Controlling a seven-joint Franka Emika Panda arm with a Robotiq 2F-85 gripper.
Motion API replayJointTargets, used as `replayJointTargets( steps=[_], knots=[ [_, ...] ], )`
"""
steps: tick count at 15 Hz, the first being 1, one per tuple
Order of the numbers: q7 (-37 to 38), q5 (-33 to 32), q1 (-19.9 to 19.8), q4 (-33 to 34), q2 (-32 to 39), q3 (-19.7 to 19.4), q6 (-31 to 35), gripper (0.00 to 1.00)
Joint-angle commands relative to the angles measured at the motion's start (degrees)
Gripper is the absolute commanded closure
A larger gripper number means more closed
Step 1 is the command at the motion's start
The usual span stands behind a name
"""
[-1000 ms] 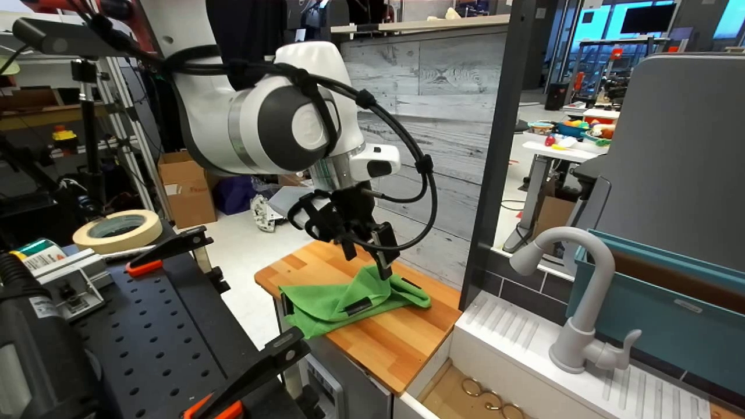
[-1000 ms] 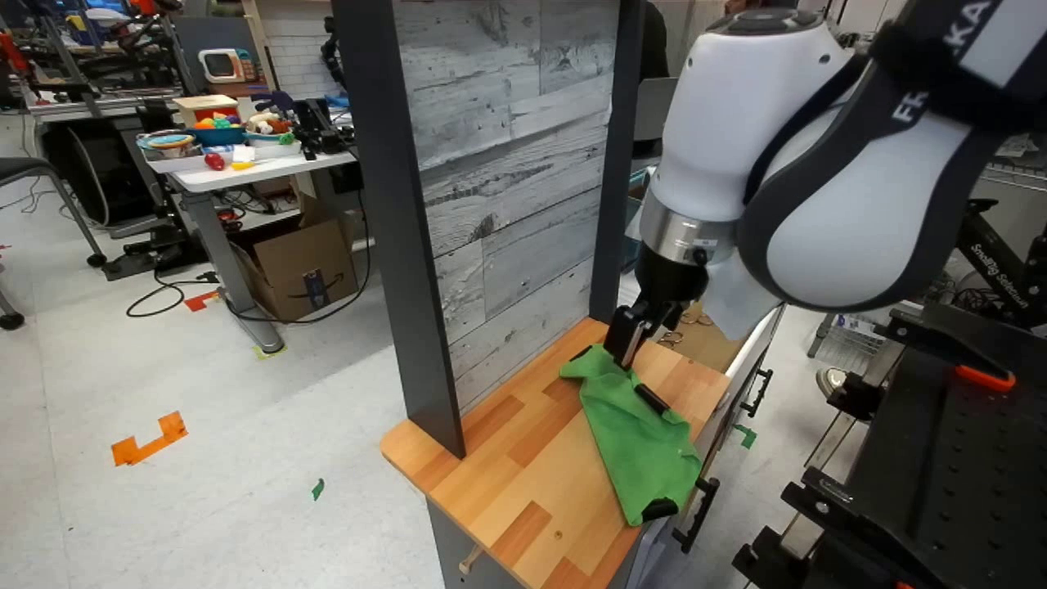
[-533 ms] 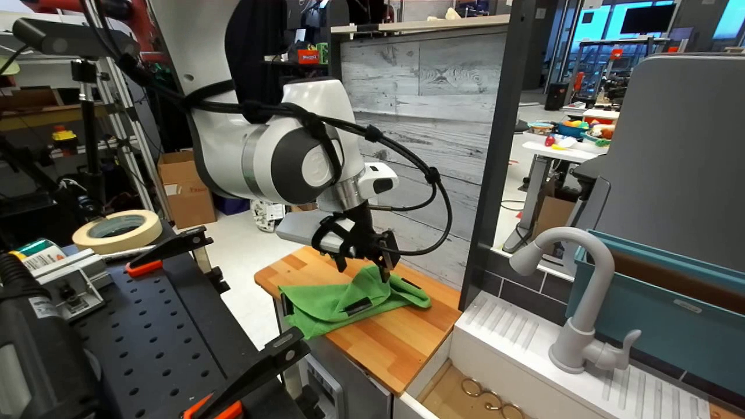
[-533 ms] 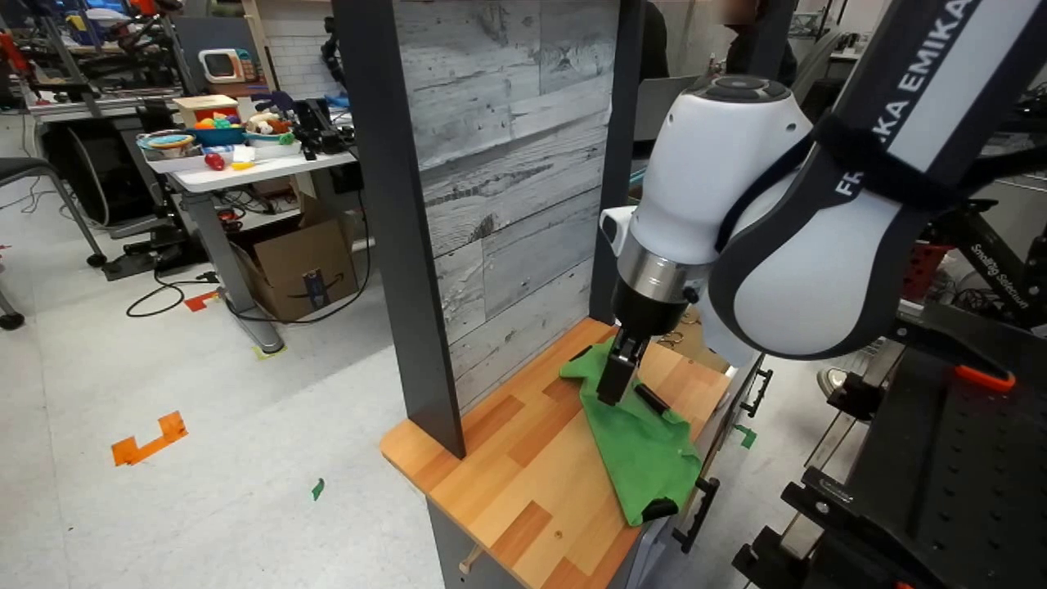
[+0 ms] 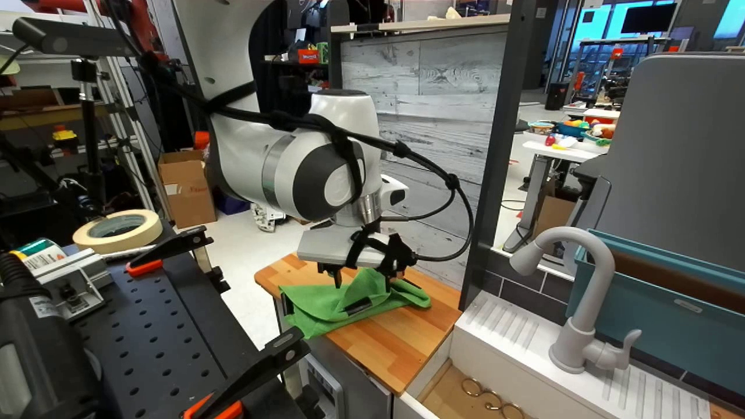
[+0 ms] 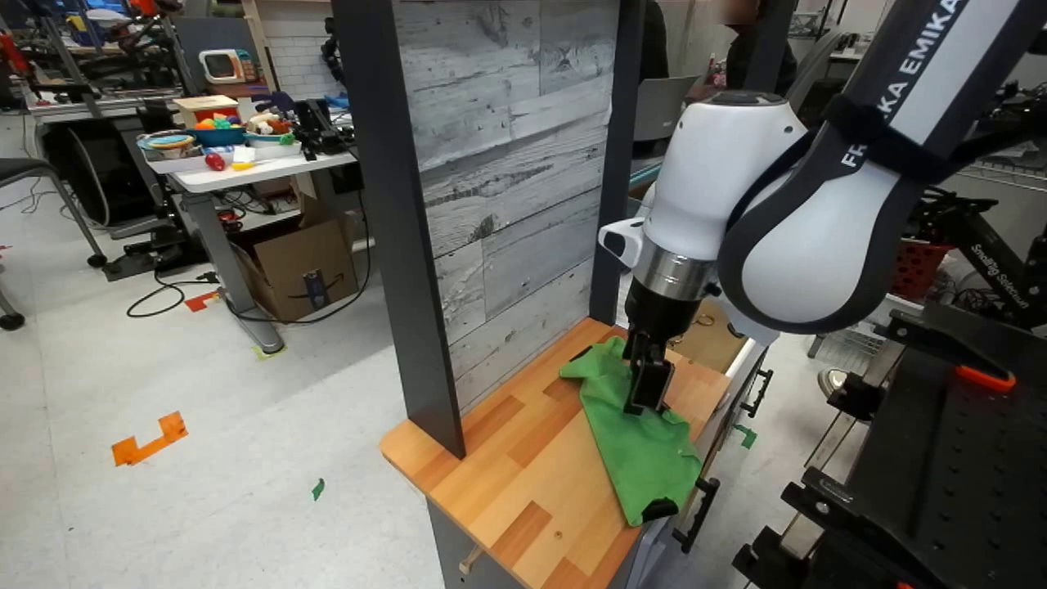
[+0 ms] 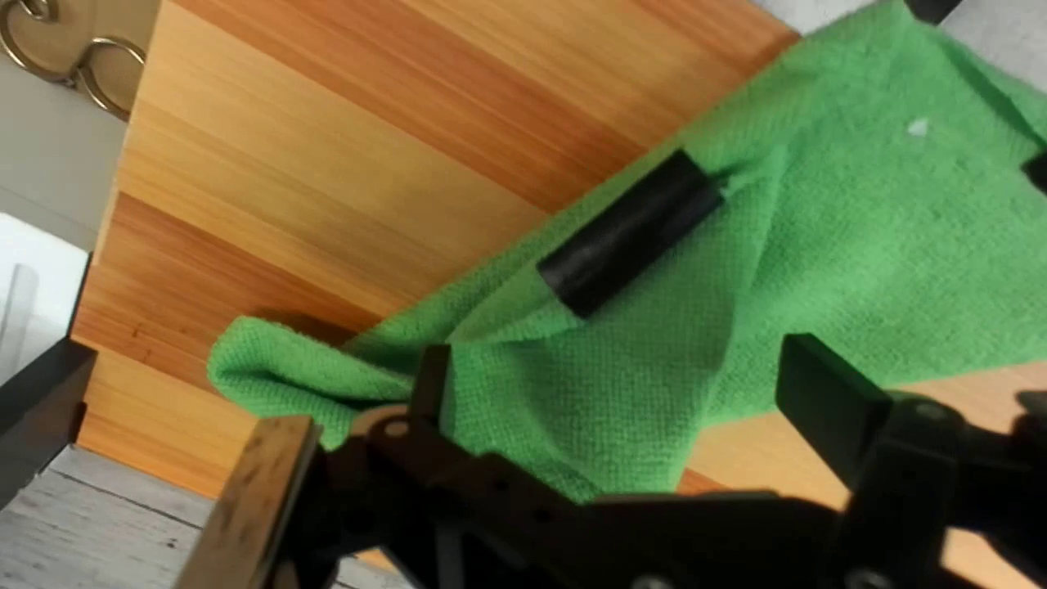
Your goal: Move the green towel to the left
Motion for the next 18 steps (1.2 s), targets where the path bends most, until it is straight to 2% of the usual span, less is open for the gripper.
replayJointTargets(
  steps=[1, 5, 13, 18],
  knots=[
    [-3.2, -1.5, -0.7, 1.9, 0.6, -0.2, -4.4, 0.0],
    [-3.1, -1.3, 1.4, 3.1, 1.3, -1.6, -5.5, 0.0],
    [0.6, -1.7, 10.9, 8.2, 6.8, -7.7, -4.2, 0.0],
    [0.4, -1.6, 12.2, 11.9, 10.7, -7.2, -5.7, 0.0]
  ],
)
